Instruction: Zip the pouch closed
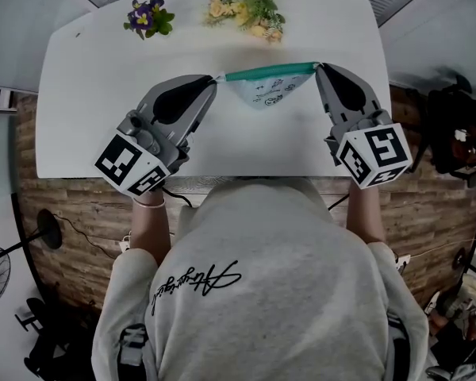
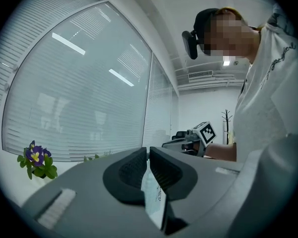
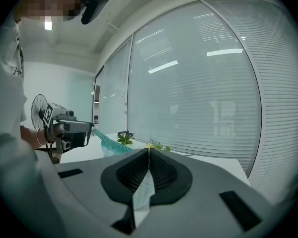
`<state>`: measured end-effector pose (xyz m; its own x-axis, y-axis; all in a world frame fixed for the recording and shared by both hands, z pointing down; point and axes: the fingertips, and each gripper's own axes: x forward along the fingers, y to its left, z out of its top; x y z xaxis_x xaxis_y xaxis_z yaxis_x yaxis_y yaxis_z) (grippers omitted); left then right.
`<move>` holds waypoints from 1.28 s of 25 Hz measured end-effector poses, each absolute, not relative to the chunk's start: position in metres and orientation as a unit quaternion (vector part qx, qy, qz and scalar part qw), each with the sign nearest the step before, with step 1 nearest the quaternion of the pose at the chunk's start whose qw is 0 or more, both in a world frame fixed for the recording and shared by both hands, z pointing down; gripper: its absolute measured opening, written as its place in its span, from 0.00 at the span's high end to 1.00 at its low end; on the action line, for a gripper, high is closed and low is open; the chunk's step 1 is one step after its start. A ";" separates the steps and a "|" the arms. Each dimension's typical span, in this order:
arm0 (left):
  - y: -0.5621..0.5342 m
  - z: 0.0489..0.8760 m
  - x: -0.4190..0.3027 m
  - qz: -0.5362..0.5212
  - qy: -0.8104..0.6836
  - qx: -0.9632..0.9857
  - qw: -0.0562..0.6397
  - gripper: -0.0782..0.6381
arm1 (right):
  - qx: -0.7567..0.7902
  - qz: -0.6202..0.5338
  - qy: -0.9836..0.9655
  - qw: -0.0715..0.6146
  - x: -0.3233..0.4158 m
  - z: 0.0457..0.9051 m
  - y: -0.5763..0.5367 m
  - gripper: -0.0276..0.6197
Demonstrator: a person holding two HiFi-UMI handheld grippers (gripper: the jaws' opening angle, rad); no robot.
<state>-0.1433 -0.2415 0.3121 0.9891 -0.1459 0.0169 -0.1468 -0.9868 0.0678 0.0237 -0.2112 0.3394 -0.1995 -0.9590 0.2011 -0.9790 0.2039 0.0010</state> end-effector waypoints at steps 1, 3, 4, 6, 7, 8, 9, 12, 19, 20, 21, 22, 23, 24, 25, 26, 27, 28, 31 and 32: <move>-0.240 0.309 -0.143 0.000 -0.070 0.997 0.039 0.86 | 0.626 0.063 -0.773 0.077 0.024 0.337 -0.209 0.95; -0.238 0.304 -0.143 -0.008 -0.064 0.997 0.047 0.86 | 0.619 0.068 -0.779 0.075 0.024 0.331 -0.205 0.95; -0.239 0.303 -0.143 -0.007 -0.064 0.997 0.050 0.86 | 0.615 0.072 -0.782 0.076 0.025 0.330 -0.204 0.95; -0.244 0.310 -0.141 0.003 -0.071 0.996 0.053 0.86 | 0.608 0.077 -0.786 0.086 0.027 0.332 -0.207 0.95; -0.248 0.316 -0.139 0.012 -0.077 0.996 0.053 0.86 | 0.607 0.079 -0.785 0.093 0.029 0.335 -0.211 0.95; -0.252 0.323 -0.136 0.022 -0.085 0.995 0.052 0.86 | 0.608 0.079 -0.783 0.100 0.032 0.340 -0.217 0.95; -0.257 0.330 -0.134 0.031 -0.093 0.994 0.051 0.86 | 0.611 0.080 -0.781 0.106 0.034 0.345 -0.222 0.95; -0.272 0.347 -0.128 0.038 -0.113 0.991 0.064 0.86 | 0.617 0.088 -0.774 0.107 0.040 0.359 -0.239 0.95; -0.303 0.382 -0.114 0.078 -0.148 0.984 0.062 0.86 | 0.619 0.106 -0.766 0.134 0.050 0.402 -0.270 0.95; -0.306 0.388 -0.112 0.089 -0.150 0.983 0.061 0.86 | 0.616 0.113 -0.767 0.143 0.051 0.410 -0.273 0.95; -0.308 0.395 -0.111 0.101 -0.152 0.981 0.059 0.86 | 0.611 0.120 -0.767 0.152 0.051 0.419 -0.275 0.95; -0.311 0.403 -0.111 0.114 -0.154 0.980 0.059 0.86 | 0.607 0.128 -0.768 0.161 0.050 0.428 -0.277 0.95; -0.312 0.410 -0.111 0.127 -0.155 0.978 0.059 0.86 | 0.603 0.135 -0.768 0.168 0.049 0.436 -0.278 0.95; -0.313 0.418 -0.110 0.137 -0.155 0.976 0.061 0.86 | 0.600 0.142 -0.768 0.176 0.048 0.444 -0.278 0.95; -0.314 0.425 -0.110 0.146 -0.155 0.975 0.064 0.86 | 0.597 0.147 -0.767 0.183 0.048 0.451 -0.278 0.95; -0.315 0.432 -0.110 0.154 -0.155 0.974 0.067 0.86 | 0.594 0.151 -0.767 0.189 0.047 0.457 -0.278 0.95; -0.315 0.437 -0.110 0.160 -0.156 0.972 0.069 0.86 | 0.592 0.154 -0.767 0.195 0.047 0.462 -0.278 0.95; -0.315 0.442 -0.110 0.166 -0.156 0.971 0.071 0.86 | 0.590 0.156 -0.767 0.199 0.047 0.467 -0.277 0.95; -0.314 0.452 -0.110 0.176 -0.157 0.969 0.074 0.86 | 0.587 0.158 -0.765 0.212 0.046 0.475 -0.275 0.94; -0.313 0.454 -0.109 0.179 -0.158 0.968 0.074 0.86 | 0.586 0.158 -0.764 0.217 0.046 0.477 -0.275 0.94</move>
